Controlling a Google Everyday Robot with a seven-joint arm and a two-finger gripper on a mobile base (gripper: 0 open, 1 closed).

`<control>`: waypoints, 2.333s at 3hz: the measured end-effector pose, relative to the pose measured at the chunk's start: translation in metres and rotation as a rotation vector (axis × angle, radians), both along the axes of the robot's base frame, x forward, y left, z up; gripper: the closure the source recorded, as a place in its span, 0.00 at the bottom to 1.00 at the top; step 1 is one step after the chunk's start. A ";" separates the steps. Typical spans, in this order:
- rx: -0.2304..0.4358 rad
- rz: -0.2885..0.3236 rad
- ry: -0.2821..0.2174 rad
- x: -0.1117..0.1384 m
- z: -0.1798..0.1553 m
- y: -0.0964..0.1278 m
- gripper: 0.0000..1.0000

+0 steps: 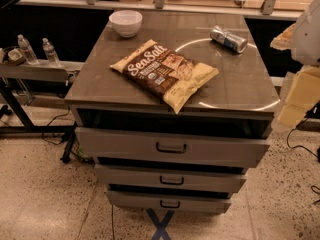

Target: Move redbull can near brown chip bag

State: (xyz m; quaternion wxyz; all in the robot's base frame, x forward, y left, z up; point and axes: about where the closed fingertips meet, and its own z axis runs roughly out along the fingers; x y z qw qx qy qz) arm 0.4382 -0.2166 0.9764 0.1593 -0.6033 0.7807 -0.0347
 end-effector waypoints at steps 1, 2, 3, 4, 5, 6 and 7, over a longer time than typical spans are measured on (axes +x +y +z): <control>0.000 0.000 0.000 0.000 0.000 0.000 0.00; 0.035 0.012 -0.016 0.021 -0.001 -0.012 0.00; 0.099 0.016 -0.044 0.068 -0.009 -0.034 0.00; 0.180 -0.031 -0.121 0.136 -0.016 -0.065 0.00; 0.207 -0.047 -0.177 0.164 -0.007 -0.075 0.00; 0.206 -0.046 -0.180 0.164 -0.005 -0.075 0.00; 0.239 -0.077 -0.186 0.169 -0.008 -0.074 0.00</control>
Offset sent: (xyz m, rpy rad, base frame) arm 0.0517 -0.0328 -0.0065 0.0891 -0.0226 0.0292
